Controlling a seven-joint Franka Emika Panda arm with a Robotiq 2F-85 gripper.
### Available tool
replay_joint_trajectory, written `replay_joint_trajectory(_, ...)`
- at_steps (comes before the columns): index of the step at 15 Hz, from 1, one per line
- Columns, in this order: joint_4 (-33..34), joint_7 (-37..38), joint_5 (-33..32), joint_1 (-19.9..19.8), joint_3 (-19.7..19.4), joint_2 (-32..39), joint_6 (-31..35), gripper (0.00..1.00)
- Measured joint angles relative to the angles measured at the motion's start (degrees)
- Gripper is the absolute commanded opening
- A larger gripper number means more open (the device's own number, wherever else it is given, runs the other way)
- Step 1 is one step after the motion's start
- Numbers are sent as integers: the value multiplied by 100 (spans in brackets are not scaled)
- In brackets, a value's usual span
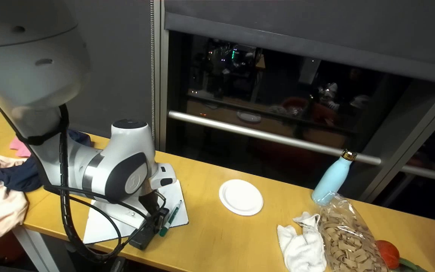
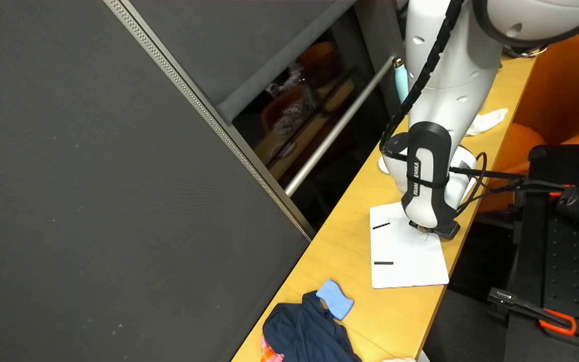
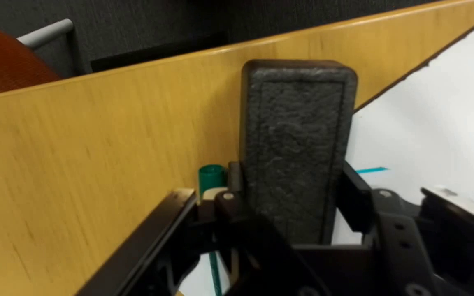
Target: Pick up the black eraser and wipe the white board
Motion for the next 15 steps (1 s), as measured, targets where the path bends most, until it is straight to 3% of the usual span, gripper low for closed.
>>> replay_joint_trajectory(7,395,-53,19,-907,606,137,87,31)
replay_joint_trajectory(11,826,-132,41,-1424,1054,250,-346,31)
replay_joint_trajectory(15,1017,-263,137,-1595,1236,253,-733,31)
